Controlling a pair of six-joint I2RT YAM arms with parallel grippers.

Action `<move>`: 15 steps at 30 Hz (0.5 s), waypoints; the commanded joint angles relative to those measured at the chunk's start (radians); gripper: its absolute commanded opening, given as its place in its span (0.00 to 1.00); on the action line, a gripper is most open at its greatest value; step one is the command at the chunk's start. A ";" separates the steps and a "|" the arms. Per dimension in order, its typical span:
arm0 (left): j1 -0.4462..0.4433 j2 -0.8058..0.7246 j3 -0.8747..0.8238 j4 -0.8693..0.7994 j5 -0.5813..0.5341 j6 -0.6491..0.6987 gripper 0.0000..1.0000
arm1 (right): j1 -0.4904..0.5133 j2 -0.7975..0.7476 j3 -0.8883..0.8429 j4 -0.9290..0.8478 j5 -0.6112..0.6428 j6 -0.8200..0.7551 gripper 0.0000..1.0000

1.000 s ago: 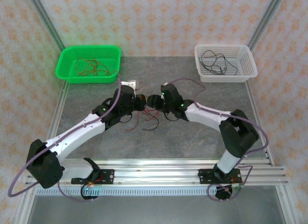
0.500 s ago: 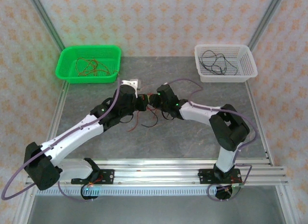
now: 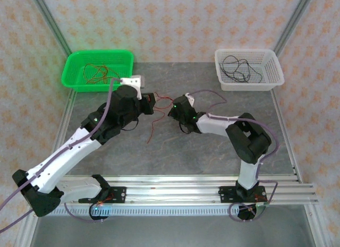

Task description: Untangle the cables

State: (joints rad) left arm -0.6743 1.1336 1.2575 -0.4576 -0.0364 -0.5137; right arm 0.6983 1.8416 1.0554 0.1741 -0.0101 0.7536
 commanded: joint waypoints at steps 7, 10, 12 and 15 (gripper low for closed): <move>-0.005 -0.021 0.209 -0.152 -0.177 0.101 0.00 | -0.053 -0.022 -0.107 0.029 0.035 0.019 0.00; -0.005 -0.016 0.255 -0.169 -0.209 0.117 0.00 | -0.068 -0.031 -0.131 0.037 0.026 0.023 0.00; -0.005 -0.011 0.288 -0.180 -0.232 0.129 0.00 | -0.074 -0.036 -0.142 0.039 0.026 0.023 0.00; -0.005 0.000 0.332 -0.193 -0.251 0.145 0.00 | -0.079 -0.038 -0.152 0.041 0.023 0.024 0.00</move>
State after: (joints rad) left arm -0.6743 1.1286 1.5330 -0.6064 -0.2264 -0.4114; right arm 0.6243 1.8404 0.9195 0.2035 -0.0101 0.7673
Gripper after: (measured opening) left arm 0.044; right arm 0.043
